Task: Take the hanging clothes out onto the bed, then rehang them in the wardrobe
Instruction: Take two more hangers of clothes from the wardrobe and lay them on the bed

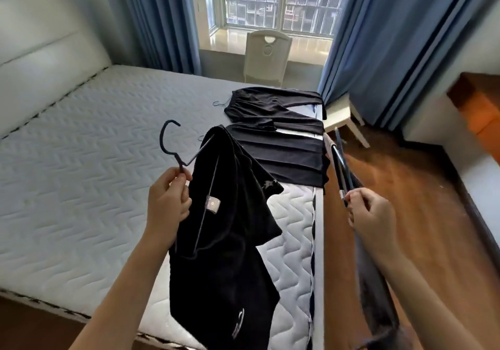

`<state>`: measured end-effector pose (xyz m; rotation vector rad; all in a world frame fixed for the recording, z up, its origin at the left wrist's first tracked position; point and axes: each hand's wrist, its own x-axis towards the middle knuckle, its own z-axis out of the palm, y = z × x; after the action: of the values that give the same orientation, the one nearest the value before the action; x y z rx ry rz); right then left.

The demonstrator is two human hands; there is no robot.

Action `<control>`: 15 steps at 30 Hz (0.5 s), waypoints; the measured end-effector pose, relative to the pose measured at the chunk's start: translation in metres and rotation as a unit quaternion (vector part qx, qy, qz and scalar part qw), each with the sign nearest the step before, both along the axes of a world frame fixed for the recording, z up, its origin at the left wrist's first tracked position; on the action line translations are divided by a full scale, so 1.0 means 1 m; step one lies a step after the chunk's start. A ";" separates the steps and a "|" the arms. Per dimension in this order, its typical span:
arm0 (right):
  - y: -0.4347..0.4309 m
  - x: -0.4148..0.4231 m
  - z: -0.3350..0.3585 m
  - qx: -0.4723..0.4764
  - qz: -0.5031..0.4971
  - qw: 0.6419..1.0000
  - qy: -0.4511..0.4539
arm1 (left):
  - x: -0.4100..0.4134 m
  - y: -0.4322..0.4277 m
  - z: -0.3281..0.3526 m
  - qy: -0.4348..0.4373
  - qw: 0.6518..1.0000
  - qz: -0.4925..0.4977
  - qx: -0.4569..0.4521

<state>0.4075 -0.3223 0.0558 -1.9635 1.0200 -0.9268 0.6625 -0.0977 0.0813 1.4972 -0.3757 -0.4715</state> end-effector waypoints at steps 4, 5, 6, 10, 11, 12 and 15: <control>0.041 0.094 -0.047 0.016 -0.023 0.999 0.027 | 0.087 0.035 -0.031 0.002 1.000 0.023 0.009; 0.052 0.120 -0.061 0.026 -0.026 0.999 0.030 | 0.113 0.046 -0.040 0.001 1.000 0.028 0.013; 0.062 0.142 -0.073 0.037 -0.027 0.998 0.033 | 0.137 0.054 -0.049 0.000 0.999 0.032 0.016; 0.113 0.250 -0.138 0.048 -0.050 0.995 0.072 | 0.261 0.099 -0.094 -0.006 0.998 0.041 0.047; 0.126 0.279 -0.156 0.056 -0.056 0.993 0.084 | 0.296 0.110 -0.108 -0.007 0.997 0.046 0.058; 0.139 0.307 -0.173 0.068 -0.060 0.992 0.093 | 0.331 0.120 -0.124 -0.010 0.996 0.052 0.072; 0.172 0.392 -0.229 0.103 -0.066 0.986 0.116 | 0.431 0.146 -0.182 -0.021 0.990 0.073 0.122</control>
<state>0.7999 -0.1506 -0.1728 -1.8760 1.3369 -0.6417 1.0935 0.0480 -0.1002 1.7607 -0.2439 -0.3793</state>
